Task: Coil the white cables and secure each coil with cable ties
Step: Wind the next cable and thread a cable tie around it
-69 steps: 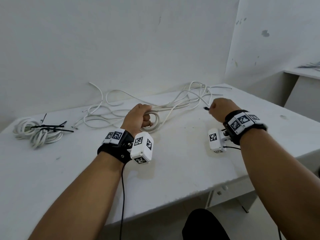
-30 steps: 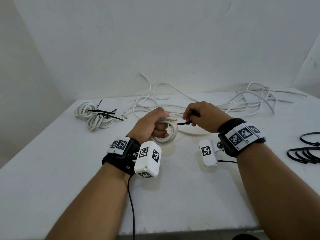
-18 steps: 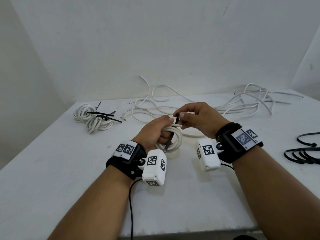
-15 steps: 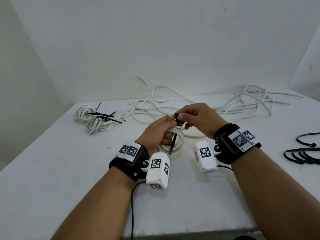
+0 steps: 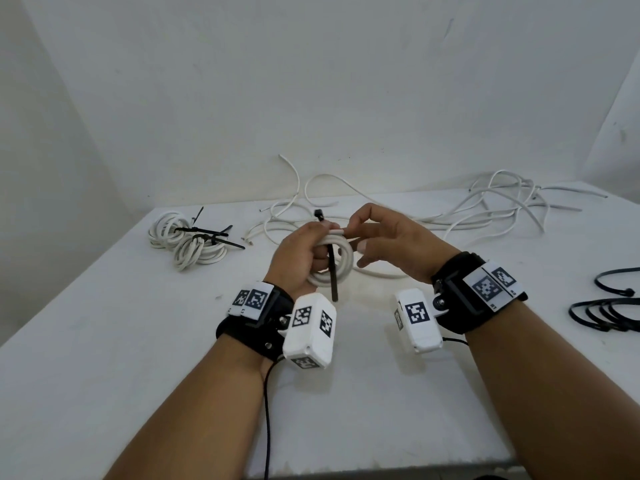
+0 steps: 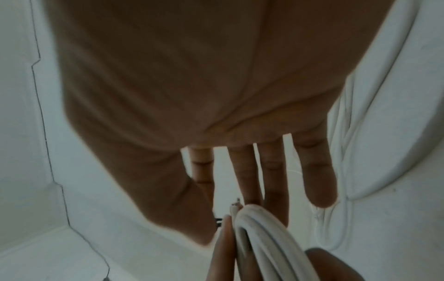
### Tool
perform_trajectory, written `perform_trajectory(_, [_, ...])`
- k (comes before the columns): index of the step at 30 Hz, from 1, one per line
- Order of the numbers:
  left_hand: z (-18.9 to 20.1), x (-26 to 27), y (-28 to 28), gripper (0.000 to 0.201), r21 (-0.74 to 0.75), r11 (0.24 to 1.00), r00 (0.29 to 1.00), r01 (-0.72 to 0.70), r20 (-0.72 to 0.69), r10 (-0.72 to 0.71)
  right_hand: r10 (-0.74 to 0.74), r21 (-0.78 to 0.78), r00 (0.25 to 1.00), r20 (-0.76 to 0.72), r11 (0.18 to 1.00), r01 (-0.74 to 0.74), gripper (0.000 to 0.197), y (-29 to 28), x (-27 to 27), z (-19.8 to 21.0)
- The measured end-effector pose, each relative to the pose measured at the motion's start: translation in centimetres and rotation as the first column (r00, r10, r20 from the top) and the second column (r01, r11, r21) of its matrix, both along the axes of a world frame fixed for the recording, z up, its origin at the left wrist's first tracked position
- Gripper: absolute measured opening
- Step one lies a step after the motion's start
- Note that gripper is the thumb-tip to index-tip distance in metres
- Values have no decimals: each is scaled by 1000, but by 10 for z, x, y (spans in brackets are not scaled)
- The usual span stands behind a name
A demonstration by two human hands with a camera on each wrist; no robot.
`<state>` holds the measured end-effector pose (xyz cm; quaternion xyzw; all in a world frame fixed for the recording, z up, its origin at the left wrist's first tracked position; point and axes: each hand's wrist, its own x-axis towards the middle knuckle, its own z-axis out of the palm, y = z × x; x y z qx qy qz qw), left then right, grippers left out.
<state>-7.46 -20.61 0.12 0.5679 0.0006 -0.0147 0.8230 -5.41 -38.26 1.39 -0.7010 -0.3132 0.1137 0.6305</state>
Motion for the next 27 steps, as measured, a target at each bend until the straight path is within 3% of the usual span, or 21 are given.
perform_trajectory(3, [-4, 6, 7, 21, -46, 998, 996, -45, -77, 41, 135, -164, 985, 106, 979, -117, 39, 5, -6, 0])
perform_trajectory(5, [-10, 9, 10, 19, -37, 997, 992, -61, -111, 56, 120, -338, 974, 195, 940, -48, 44, 9, -8, 1])
perform_trajectory(7, [-12, 7, 10, 19, -34, 997, 989, -73, -135, 68, 59, -413, 960, 273, 908, 62, 42, 12, -9, 2])
perform_trajectory(13, [1, -2, -3, 20, -24, 999, 995, -32, -92, 30, -103, -391, 881, 462, 868, 307, 18, 19, -3, -9])
perform_trajectory(17, [-8, 1, -2, 21, 154, 982, 994, -111, 11, 110, -299, -162, 785, 543, 879, 447, 12, 18, 1, -5])
perform_trajectory(21, [-14, -2, -6, 23, 307, 950, 998, -46, 54, 31, -326, -110, 843, 428, 907, 407, 5, 17, -2, -4])
perform_trajectory(23, [-14, -3, -6, 24, 350, 937, 998, -8, 63, -15, -355, -108, 836, 418, 895, 434, 11, 15, -1, -6])
perform_trajectory(27, [-13, -4, -6, 21, 395, 919, 995, -6, 90, -32, -385, -92, 846, 369, 890, 446, 5, 12, 2, -5])
